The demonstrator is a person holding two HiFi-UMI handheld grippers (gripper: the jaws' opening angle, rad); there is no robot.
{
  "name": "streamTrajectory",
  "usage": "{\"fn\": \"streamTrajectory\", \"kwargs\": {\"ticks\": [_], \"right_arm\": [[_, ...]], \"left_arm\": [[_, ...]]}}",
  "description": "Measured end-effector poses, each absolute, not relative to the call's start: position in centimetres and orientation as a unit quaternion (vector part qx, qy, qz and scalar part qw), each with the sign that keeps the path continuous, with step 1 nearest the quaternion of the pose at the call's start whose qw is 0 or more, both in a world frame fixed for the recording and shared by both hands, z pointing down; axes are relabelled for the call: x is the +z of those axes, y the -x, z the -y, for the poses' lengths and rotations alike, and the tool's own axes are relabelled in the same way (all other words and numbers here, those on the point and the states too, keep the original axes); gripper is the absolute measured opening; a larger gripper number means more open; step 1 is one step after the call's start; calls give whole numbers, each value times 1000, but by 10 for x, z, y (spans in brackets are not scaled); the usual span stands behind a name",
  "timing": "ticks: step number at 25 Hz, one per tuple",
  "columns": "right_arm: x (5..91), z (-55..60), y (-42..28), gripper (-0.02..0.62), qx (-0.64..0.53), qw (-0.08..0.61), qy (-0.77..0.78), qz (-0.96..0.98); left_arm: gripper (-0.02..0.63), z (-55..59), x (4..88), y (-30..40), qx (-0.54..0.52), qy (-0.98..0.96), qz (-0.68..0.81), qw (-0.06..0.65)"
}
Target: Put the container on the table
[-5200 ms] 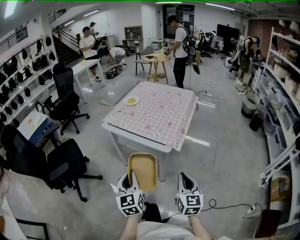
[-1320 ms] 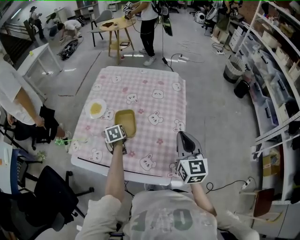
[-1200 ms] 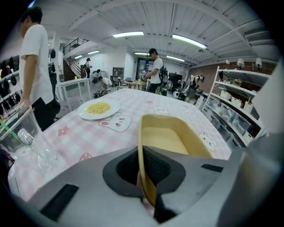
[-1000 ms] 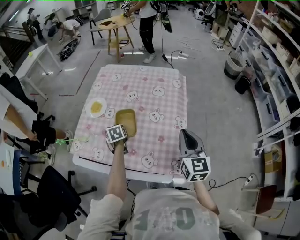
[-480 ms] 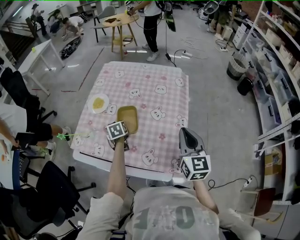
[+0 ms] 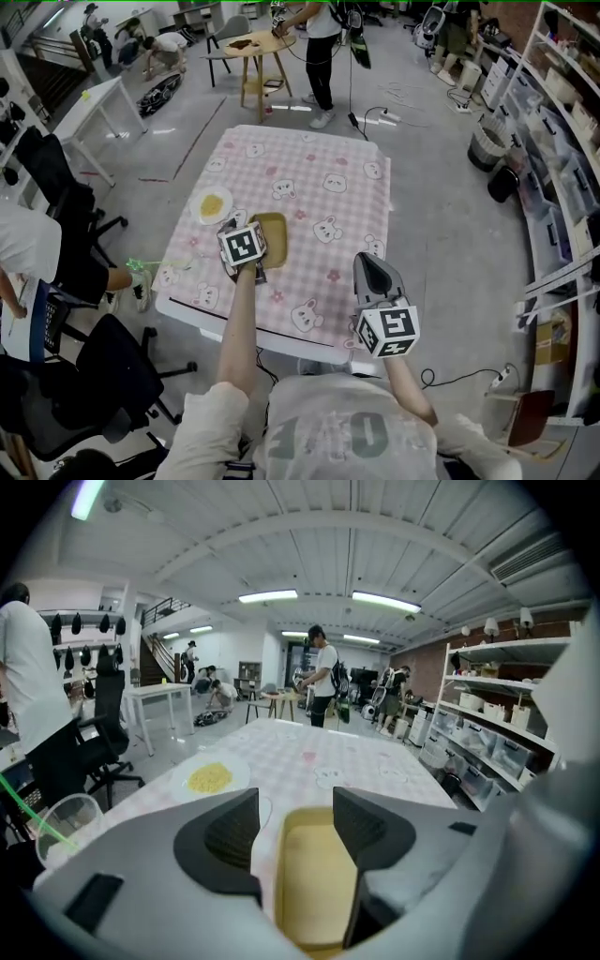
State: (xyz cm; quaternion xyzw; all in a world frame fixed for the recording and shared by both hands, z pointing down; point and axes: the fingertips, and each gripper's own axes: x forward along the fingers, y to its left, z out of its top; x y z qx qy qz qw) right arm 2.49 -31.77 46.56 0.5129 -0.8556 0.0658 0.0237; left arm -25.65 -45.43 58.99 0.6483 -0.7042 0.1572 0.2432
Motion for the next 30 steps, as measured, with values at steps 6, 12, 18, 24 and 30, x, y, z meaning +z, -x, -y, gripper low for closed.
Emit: {"fn": "streamTrajectory", "kwargs": {"ticks": [6,12,18,24,30], "right_arm": [[457,323,-4,29,56,19,-486,872],[442,331,11,29,46,5,-463,885],[433,332,20,29,32,-2,-451,892],[428,330,27,29,23,-9,-443,896],[435,322,31,29,31,-7,-431,902]], "left_arm": [[227,461,473,252,102,-669,728,110],[136,425,369,242,51,-665,745,-8],[36,366,332,223,-8,-670,740,-60],[28,305,339,200,-32,-665,737,-115],[28,274,389,193,-17,-657,749,-85]]}}
